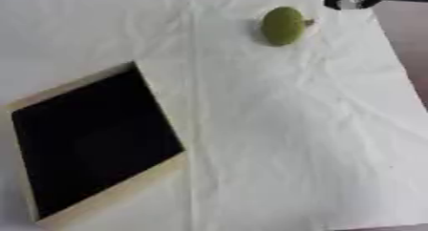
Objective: Pick up objects on the table and place them in the box.
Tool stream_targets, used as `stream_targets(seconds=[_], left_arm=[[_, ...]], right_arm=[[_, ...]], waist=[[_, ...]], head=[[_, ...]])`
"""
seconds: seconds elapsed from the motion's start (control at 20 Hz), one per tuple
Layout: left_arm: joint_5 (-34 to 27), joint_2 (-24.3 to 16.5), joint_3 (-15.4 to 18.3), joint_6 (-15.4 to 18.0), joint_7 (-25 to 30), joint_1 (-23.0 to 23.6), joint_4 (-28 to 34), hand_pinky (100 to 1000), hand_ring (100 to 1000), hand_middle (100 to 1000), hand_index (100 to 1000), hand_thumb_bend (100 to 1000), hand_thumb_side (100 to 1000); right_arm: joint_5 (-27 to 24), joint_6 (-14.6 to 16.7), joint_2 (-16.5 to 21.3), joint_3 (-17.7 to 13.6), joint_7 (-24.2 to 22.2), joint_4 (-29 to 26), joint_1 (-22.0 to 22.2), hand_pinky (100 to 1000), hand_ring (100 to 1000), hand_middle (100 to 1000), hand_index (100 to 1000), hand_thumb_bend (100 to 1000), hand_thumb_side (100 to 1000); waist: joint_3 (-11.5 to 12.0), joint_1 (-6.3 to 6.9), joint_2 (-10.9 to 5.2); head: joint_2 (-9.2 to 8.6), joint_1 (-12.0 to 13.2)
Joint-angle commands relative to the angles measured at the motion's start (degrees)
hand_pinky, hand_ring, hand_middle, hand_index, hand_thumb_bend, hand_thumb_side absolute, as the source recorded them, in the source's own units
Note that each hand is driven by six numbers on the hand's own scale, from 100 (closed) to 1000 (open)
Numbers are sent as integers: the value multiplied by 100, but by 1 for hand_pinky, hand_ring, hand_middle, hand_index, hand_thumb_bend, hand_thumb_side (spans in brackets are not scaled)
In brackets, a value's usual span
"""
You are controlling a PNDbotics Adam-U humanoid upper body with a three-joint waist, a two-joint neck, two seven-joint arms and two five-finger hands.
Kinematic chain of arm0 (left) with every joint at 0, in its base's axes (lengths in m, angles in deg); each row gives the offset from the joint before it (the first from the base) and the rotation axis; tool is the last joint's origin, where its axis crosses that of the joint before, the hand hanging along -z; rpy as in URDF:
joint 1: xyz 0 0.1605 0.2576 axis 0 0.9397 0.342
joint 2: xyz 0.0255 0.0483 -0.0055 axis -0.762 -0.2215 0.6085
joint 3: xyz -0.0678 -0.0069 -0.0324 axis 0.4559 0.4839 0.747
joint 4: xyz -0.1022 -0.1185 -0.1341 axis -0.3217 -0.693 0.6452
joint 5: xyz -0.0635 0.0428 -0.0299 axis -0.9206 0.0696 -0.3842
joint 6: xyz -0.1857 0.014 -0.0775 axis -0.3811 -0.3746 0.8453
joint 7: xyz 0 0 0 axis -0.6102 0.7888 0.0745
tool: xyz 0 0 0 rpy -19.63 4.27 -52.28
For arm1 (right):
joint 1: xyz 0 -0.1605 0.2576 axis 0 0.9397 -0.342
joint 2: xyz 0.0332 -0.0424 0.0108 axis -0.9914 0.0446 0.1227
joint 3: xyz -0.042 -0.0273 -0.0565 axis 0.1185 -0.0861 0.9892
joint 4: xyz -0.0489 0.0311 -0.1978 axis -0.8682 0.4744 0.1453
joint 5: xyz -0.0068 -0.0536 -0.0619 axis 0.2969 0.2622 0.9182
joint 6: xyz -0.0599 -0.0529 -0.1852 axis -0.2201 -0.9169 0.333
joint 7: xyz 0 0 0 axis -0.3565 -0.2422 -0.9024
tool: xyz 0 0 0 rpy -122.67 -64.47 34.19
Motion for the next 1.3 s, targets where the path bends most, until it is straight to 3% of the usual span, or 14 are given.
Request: stream_targets(seconds=[0.05,0.35,1.05,1.3], left_arm=[[5,-75,31,-19,16,-52,86,515,572,577,745,440,570],[-4,-75,27,-23,30,-60,86,515,571,575,743,436,569],[-13,-54,22,-32,58,-64,86,514,569,571,740,431,567],[-15,-26,17,-27,78,-88,86,513,566,567,737,424,567]], right_arm=[[-108,50,227,64,-212,-12,-71,878,891,908,1000,411,100],[-253,93,217,152,-480,27,-71,880,890,906,1000,430,100],[-374,133,172,226,-545,56,-101,878,889,904,1000,435,100],[-311,162,17,332,-602,261,-252,876,895,923,999,449,100]], waist=[[2,19,-161],[4,11,-165],[10,5,-164],[74,4,-71]], head=[[-21,0],[-23,8],[-25,8],[-90,-17]])
